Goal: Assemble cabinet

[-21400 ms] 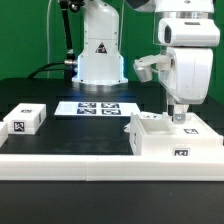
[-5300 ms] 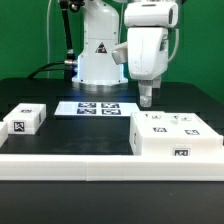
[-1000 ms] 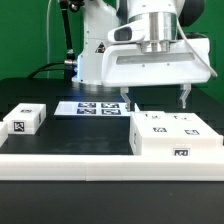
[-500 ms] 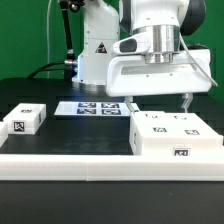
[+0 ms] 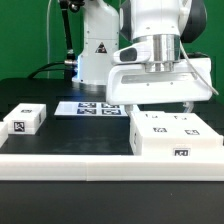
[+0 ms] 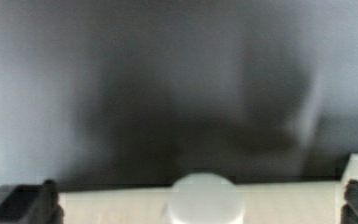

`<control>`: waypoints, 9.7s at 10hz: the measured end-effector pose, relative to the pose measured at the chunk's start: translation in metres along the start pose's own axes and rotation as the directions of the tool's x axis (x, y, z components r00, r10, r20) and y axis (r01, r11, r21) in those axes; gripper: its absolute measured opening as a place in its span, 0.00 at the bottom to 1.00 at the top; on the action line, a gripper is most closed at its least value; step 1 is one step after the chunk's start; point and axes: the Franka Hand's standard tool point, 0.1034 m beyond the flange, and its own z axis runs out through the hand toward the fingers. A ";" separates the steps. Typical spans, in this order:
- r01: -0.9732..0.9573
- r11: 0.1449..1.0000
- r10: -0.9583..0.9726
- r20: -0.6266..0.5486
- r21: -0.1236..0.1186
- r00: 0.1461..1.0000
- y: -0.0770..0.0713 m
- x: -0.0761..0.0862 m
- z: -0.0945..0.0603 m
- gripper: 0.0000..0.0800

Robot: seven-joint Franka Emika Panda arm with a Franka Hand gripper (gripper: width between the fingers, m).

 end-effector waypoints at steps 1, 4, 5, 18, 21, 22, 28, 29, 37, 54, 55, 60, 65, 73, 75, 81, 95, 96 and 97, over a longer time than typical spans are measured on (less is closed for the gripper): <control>0.000 1.000 0.000 0.001 0.000 1.000 0.000 0.000 0.000 1.00; 0.000 1.000 0.000 -0.004 -0.001 1.000 0.001 -0.001 0.005 1.00; 0.000 1.000 0.000 -0.001 -0.002 1.000 0.000 -0.002 0.008 1.00; 0.002 1.000 -0.002 -0.015 -0.003 1.000 0.002 0.004 0.013 0.26; 0.003 1.000 -0.003 -0.014 -0.003 1.000 0.002 0.004 0.013 0.06; 0.003 1.000 -0.003 -0.014 -0.003 1.000 0.002 0.004 0.013 0.06; 0.021 1.000 -0.021 -0.020 0.003 1.000 -0.001 0.012 -0.015 0.00; 0.021 1.000 -0.021 -0.011 0.006 1.000 -0.002 0.016 -0.025 0.00; 0.023 1.000 -0.023 0.009 0.008 1.000 -0.001 0.022 -0.040 0.00; 0.030 0.999 -0.032 0.071 0.025 0.997 -0.005 0.040 -0.088 0.00; 0.030 0.999 -0.032 0.072 0.025 0.997 -0.005 0.040 -0.088 0.00; 0.043 0.999 -0.044 0.053 0.028 0.998 -0.007 0.054 -0.095 0.00; 0.068 0.997 -0.069 0.057 0.028 0.996 -0.003 0.052 -0.094 0.00; 0.068 0.997 -0.072 0.104 0.042 0.992 -0.008 0.073 -0.106 0.00; 0.076 0.996 -0.080 0.105 0.041 0.991 -0.004 0.073 -0.106 0.00; 0.100 0.994 -0.104 0.096 0.044 0.990 -0.001 0.088 -0.112 0.00; 0.021 0.999 -0.025 0.135 0.031 0.991 0.010 0.063 -0.106 1.00; -0.006 1.000 0.002 0.152 0.027 0.988 0.019 0.051 -0.103 1.00; -0.004 1.000 0.000 0.151 0.028 0.989 0.027 0.045 -0.099 1.00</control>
Offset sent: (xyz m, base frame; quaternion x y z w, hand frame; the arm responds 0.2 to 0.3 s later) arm 0.0083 -0.0049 -0.0295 -0.0155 0.0278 0.0045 0.9995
